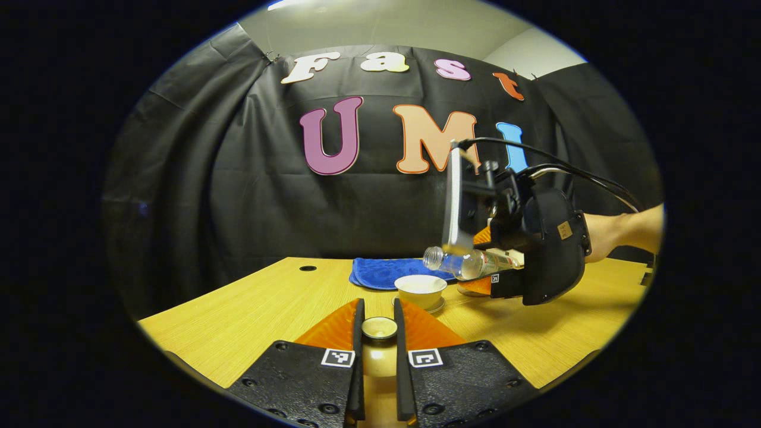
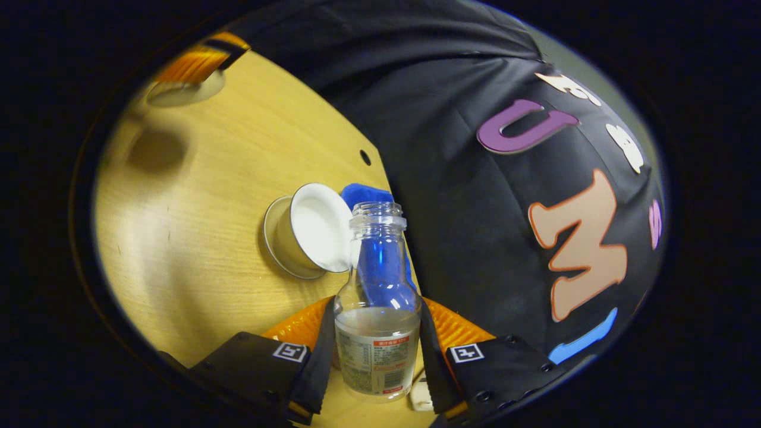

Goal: Open the teacup lid with one hand, grasp the water bottle and pour water into the teacup with the other hand; after pouring, place the water bottle on the coaster and then close the teacup lid.

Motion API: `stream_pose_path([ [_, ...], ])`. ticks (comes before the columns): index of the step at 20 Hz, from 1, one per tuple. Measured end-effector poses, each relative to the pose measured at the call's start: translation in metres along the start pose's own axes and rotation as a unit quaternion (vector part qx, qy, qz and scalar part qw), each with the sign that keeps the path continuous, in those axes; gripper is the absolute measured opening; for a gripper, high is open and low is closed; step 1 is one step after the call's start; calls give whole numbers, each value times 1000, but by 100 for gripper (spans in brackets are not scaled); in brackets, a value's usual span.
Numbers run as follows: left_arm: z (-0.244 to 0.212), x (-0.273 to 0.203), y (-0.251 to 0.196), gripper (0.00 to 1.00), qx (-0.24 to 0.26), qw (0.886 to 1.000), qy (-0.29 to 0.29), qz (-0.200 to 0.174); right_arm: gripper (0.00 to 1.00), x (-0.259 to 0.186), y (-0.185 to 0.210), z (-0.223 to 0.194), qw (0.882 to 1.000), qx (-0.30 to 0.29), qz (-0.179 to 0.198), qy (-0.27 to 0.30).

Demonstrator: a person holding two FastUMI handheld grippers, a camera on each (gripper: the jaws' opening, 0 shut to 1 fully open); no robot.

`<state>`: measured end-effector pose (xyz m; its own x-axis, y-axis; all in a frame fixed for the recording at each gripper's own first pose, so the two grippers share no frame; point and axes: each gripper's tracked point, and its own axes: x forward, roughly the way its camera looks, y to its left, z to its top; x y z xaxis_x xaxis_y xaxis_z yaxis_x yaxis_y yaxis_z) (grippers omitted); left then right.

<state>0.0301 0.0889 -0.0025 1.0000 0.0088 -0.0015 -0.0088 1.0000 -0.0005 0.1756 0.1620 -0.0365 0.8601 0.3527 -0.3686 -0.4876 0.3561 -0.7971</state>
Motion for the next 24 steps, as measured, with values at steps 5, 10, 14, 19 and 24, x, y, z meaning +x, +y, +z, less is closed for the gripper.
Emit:
stream_pose_path([
  [5,1,-1,0,18,0,1000,0,0,70,4,-21,-11,974,223,-31,-35],
  [10,0,0,0,17,0,1000,0,0,73,2,-66,-42,924,365,-103,-53],
  [14,0,0,0,17,0,1000,0,1,70,9,-91,-56,877,453,-145,-73],
  [19,0,0,0,18,-1,1000,0,1,70,24,-99,-68,828,531,-163,-79],
  [24,0,0,1,18,0,1000,0,1,71,28,-104,-68,822,531,-182,-99],
])
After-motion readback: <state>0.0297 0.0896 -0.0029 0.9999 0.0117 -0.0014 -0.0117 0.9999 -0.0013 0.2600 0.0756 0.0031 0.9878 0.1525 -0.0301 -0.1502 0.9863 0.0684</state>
